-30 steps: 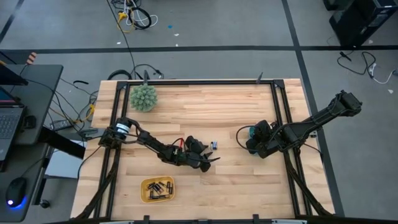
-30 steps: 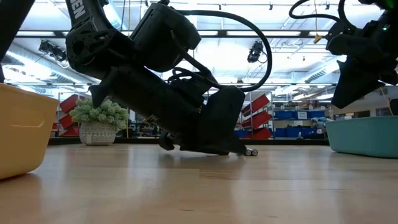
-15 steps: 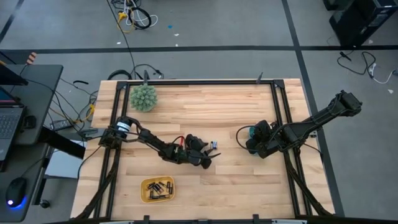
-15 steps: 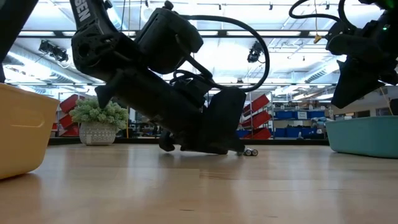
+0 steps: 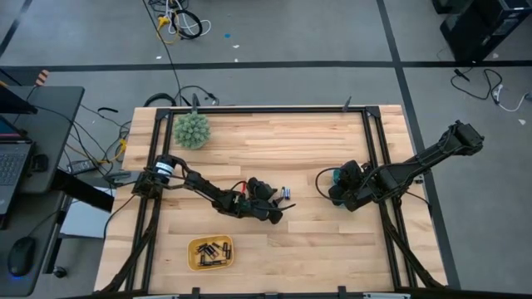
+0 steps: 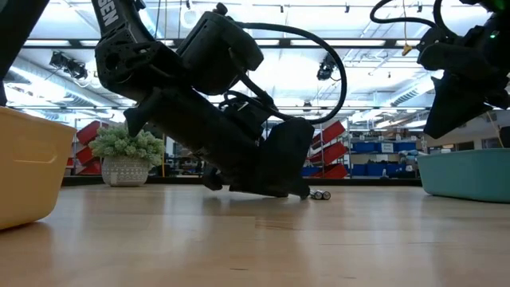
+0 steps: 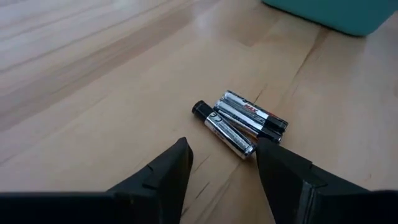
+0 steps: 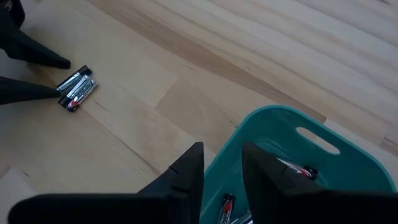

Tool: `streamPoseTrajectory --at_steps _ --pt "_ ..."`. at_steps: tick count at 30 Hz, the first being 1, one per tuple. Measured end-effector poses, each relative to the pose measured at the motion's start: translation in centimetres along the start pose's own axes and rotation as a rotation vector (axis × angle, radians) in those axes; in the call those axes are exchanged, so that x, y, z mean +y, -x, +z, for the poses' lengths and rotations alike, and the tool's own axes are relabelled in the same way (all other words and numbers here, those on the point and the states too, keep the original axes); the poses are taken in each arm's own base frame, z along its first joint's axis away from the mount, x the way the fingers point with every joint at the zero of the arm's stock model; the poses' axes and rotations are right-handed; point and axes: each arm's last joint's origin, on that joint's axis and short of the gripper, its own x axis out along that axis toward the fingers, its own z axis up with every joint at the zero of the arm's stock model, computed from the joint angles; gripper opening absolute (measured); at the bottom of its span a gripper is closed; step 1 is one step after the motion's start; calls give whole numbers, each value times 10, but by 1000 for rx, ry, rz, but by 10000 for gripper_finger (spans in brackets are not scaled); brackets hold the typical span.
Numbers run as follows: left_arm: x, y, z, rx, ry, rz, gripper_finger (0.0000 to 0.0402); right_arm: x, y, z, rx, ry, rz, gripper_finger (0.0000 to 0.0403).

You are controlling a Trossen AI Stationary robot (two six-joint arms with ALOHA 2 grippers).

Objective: Sort batteries
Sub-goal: Put the silver battery into the green bin

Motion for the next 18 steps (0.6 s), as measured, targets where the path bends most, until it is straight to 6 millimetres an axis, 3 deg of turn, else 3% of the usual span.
streamPoseTrajectory --at_steps 9,18 --pt "4 -1 -1 6 -59 42 188 0 0 0 0 7 0 95" --pt "1 -2 4 -42 -311 9 188 0 0 0 -12 14 -3 95"
